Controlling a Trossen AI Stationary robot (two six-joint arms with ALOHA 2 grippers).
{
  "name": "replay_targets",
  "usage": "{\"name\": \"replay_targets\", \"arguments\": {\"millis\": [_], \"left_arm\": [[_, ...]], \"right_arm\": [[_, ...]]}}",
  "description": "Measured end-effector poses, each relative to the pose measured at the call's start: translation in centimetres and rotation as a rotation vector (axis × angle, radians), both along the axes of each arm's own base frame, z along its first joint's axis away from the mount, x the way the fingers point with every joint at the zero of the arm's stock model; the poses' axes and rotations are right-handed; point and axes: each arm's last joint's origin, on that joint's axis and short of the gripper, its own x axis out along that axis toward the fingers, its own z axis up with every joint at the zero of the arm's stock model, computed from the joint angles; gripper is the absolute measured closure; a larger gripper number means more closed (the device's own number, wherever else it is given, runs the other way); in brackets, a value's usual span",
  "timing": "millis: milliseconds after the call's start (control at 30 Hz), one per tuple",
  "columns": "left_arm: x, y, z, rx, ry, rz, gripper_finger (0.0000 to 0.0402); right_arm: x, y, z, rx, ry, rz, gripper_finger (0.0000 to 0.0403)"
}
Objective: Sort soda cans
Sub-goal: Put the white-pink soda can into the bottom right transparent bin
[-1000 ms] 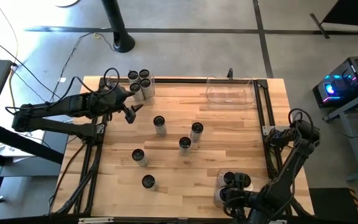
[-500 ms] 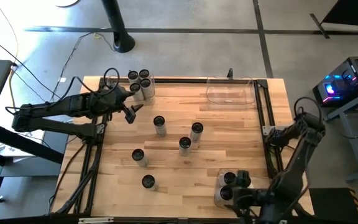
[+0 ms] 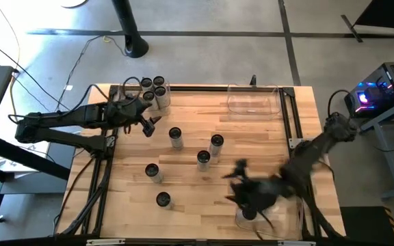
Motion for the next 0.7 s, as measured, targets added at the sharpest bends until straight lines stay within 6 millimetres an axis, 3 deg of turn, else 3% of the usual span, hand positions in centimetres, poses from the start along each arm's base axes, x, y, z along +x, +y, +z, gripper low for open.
{"name": "replay_targets", "arguments": {"millis": [133,267,367,500,700], "left_arm": [[0.9,0.1,-0.7,0.006,0.047,0.008,0.0071],[1.3,-0.3,-1.0,0.051,0.077,0.013,0.0071],[1.4,-0.7,-1.0,0.069,0.083,0.0,0.0071],[1.4,-1.2,-1.0,0.078,0.083,-0.018,0.0071],[1.5,-1.8,-1.0,0.073,0.074,-0.034,0.0071]], "right_arm": [[4.4,-4.5,-2.1,0.088,-0.051,0.161,0.0098],[6.5,-10.1,-3.9,0.093,-0.087,0.006,0.0098],[7.0,-12.7,-5.2,0.152,-0.09,-0.033,0.0098],[7.0,-13.7,-6.4,0.24,-0.062,0.042,0.0098],[6.7,-13.9,-7.7,0.22,-0.049,-0.012,0.0098]]}}
